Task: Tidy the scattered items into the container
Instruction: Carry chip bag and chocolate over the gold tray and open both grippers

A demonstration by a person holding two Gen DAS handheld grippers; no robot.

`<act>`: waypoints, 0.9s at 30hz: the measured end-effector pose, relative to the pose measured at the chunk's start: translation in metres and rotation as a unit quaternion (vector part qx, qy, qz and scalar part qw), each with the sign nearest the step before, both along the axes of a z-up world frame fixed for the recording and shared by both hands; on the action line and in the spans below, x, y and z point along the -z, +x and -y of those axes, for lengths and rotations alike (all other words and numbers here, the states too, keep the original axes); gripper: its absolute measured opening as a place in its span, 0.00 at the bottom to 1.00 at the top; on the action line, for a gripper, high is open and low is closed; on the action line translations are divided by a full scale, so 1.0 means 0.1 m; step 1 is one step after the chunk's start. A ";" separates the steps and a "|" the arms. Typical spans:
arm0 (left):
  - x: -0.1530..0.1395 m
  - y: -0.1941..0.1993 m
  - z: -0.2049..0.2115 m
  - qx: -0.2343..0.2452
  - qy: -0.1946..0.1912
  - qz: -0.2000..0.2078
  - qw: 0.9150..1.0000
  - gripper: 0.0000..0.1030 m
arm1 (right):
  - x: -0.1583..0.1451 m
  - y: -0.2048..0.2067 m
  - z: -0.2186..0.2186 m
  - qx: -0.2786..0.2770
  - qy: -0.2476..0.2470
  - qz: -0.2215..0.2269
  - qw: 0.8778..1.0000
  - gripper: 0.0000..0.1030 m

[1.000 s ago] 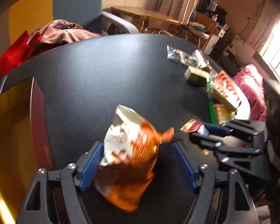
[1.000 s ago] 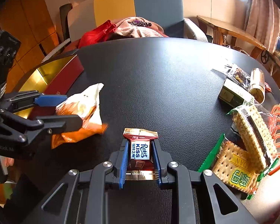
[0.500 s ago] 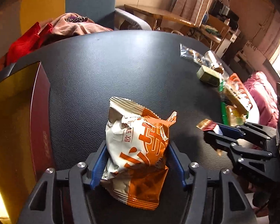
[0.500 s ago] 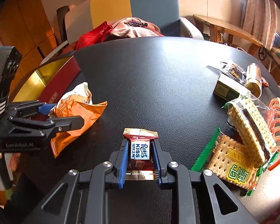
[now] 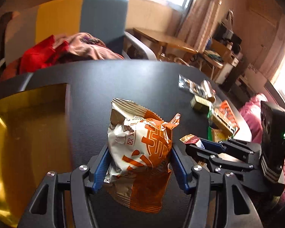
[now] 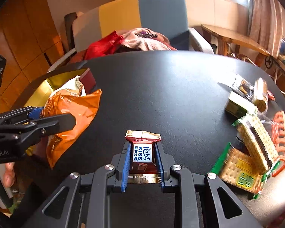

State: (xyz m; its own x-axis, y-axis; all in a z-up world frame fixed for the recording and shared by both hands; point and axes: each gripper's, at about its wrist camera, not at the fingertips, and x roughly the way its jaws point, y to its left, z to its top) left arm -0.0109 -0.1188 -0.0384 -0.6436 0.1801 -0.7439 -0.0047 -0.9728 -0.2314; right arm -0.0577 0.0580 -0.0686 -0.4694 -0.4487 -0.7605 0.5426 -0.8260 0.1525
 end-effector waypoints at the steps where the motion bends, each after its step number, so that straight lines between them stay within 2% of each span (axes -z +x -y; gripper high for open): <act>1: -0.04 0.04 0.06 -0.009 0.001 -0.004 1.000 0.60 | -0.04 0.02 0.06 -0.005 -0.003 -0.004 1.000 0.24; 8: -0.28 0.44 0.69 -0.086 -0.024 -0.023 0.996 0.60 | -0.31 0.23 0.62 -0.065 -0.028 -0.028 0.997 0.24; 14: -0.29 0.81 1.33 -0.160 -0.038 -0.022 0.986 0.60 | -0.46 0.40 1.25 -0.126 -0.044 -0.036 0.990 0.24; 21: -0.11 1.07 1.82 -0.217 -0.044 -0.002 0.975 0.60 | -0.38 0.50 1.98 -0.182 -0.032 -0.026 0.983 0.24; 27: 0.01 1.15 1.96 -0.238 -0.038 0.004 0.971 0.61 | -0.25 0.51 2.35 -0.201 -0.014 -0.012 0.979 0.24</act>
State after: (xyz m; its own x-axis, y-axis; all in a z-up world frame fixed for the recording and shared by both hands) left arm 0.1038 -0.3144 -0.0396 -0.6343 -0.1906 -0.7492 0.4504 -0.8788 -0.1578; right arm -0.0062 -0.1772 -0.0440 -0.2681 -0.6215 -0.7361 0.8264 -0.5411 0.1559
